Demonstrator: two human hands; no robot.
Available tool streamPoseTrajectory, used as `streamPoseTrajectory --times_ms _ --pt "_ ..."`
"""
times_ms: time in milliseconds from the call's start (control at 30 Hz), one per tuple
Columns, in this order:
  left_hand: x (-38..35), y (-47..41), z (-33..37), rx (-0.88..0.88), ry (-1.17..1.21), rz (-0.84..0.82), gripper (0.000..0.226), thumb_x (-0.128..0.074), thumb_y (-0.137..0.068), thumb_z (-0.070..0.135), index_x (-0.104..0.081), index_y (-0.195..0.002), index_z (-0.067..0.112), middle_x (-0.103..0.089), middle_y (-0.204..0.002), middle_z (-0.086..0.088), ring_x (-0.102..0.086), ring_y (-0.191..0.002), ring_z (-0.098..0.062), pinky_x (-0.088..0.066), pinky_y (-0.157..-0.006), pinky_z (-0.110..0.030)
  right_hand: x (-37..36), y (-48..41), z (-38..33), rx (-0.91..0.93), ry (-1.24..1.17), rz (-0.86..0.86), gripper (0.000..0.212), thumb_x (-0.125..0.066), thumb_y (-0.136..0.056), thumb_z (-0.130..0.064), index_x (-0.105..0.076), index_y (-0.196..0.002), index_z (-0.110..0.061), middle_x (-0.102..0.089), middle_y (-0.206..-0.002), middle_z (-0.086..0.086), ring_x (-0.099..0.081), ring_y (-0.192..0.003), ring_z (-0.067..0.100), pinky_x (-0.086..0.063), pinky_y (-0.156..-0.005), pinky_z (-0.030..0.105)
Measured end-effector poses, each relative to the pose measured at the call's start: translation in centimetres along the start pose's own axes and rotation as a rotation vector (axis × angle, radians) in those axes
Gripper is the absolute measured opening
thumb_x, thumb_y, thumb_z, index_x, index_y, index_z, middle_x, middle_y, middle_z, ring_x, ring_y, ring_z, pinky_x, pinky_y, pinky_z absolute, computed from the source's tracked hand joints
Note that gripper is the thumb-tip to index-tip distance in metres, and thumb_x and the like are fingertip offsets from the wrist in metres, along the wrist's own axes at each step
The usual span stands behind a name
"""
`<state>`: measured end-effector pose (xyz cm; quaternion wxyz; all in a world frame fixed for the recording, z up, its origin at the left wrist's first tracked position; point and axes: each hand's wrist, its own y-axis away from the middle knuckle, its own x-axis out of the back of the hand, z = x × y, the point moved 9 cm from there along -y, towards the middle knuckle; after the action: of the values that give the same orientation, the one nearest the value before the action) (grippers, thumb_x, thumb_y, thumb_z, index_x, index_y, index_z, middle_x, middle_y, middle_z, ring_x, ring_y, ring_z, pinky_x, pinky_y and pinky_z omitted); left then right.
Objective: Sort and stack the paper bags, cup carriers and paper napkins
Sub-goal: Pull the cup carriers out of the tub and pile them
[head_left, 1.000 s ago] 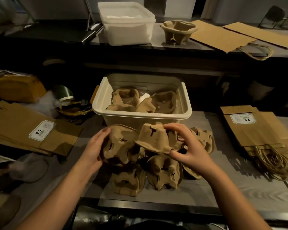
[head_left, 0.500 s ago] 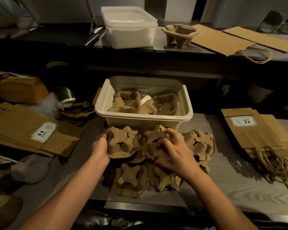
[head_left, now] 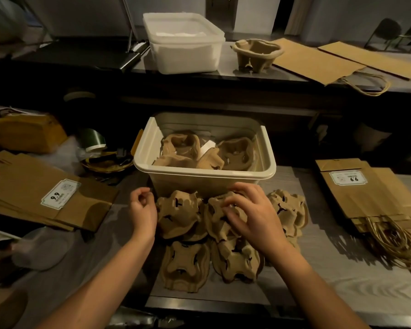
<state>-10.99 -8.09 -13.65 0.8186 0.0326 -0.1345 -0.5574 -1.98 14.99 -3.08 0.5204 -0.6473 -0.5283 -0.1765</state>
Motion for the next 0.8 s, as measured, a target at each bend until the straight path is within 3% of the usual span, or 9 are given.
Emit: streamPoseTrajectory --times_ms 67,167,267,367,500,600,733,800 --pt "0.2 0.7 3.1 -0.343 -0.081 -0.006 0.009 -0.047 -0.095 0.014 -0.052 -0.103 0.016 -0.05 -0.099 0.002 -0.051 -0.103 -0.022 -0.038 -0.078 -0.023 1.1 -1.1 -0.2 0.012 -0.032 0.068 0.022 -0.052 -0.086 -0.033 -0.067 -0.091 -0.017 -0.059 -0.111 0.004 -0.049 -0.106 0.013 -0.046 -0.084 0.027" --pt "-0.7 4.5 9.0 -0.888 -0.207 -0.095 0.016 -0.044 -0.091 0.024 -0.053 -0.098 0.012 -0.049 -0.094 0.002 -0.045 -0.09 -0.009 -0.036 -0.078 -0.01 2.5 -3.3 -0.2 0.005 -0.038 0.106 0.026 -0.05 -0.086 -0.033 -0.066 -0.097 -0.016 -0.059 -0.114 0.006 -0.048 -0.109 0.014 -0.037 -0.089 0.02" --pt "-2.9 6.6 13.7 -1.182 -0.323 -0.214 0.017 -0.044 -0.091 0.02 -0.054 -0.102 0.012 -0.051 -0.093 0.001 -0.043 -0.088 -0.003 -0.037 -0.077 -0.009 2.5 -5.9 0.4 -0.041 0.023 0.01 0.026 -0.054 -0.087 -0.031 -0.064 -0.107 -0.017 -0.055 -0.121 0.004 -0.042 -0.116 0.015 -0.027 -0.089 0.011" --pt "-5.7 4.5 15.8 -1.084 -0.517 -0.322 0.022 -0.05 -0.093 0.019 -0.059 -0.11 0.01 -0.058 -0.105 -0.003 -0.051 -0.096 -0.009 -0.038 -0.076 -0.01 0.9 -8.0 1.9 -0.1 0.111 -0.188 0.034 -0.057 -0.09 -0.029 -0.055 -0.123 -0.022 -0.047 -0.13 -0.002 -0.036 -0.124 0.014 -0.027 -0.094 0.016" --pt "-8.7 -1.4 15.5 -0.807 -0.778 -0.405 0.03 -0.047 -0.096 0.028 -0.052 -0.125 0.02 -0.051 -0.127 -0.002 -0.052 -0.111 -0.017 -0.047 -0.089 -0.031 -0.9 -10.4 3.3 -0.096 0.158 -0.304 0.037 -0.052 -0.094 -0.024 -0.049 -0.131 -0.025 -0.049 -0.13 -0.004 -0.038 -0.123 0.014 -0.034 -0.097 0.024" --pt "-11.1 -4.7 13.7 -0.633 -1.063 -0.565 0.043 -0.048 -0.096 0.032 -0.042 -0.137 0.019 -0.048 -0.136 -0.007 -0.055 -0.11 -0.021 -0.044 -0.086 -0.029 -3.3 -11.7 4.6 -0.09 0.149 -0.473 0.044 -0.055 -0.091 -0.022 -0.045 -0.134 -0.028 -0.047 -0.135 -0.001 -0.041 -0.125 0.017 -0.038 -0.098 0.029" --pt "-13.0 -6.9 10.3 -0.476 -1.38 -0.764 0.055 -0.05 -0.095 0.028 -0.03 -0.145 0.018 -0.04 -0.144 -0.011 -0.048 -0.123 -0.024 -0.039 -0.094 -0.029 -6.8 -11.7 7.6 -0.256 0.015 -0.743 0.073 -0.062 -0.086 -0.02 -0.023 -0.143 -0.042 -0.022 -0.151 -0.001 -0.033 -0.133 0.025 -0.039 -0.102 0.036" --pt "-13.5 -7.3 9.4 -0.464 -1.451 -0.797 0.058 -0.05 -0.094 0.019 -0.026 -0.147 0.019 -0.038 -0.143 -0.012 -0.048 -0.12 -0.025 -0.042 -0.094 -0.031 -7.8 -11.6 8.3 -0.304 0.038 -0.794 0.085 -0.066 -0.083 -0.021 -0.012 -0.144 -0.048 -0.01 -0.154 -0.002 -0.028 -0.136 0.029 -0.038 -0.105 0.043"
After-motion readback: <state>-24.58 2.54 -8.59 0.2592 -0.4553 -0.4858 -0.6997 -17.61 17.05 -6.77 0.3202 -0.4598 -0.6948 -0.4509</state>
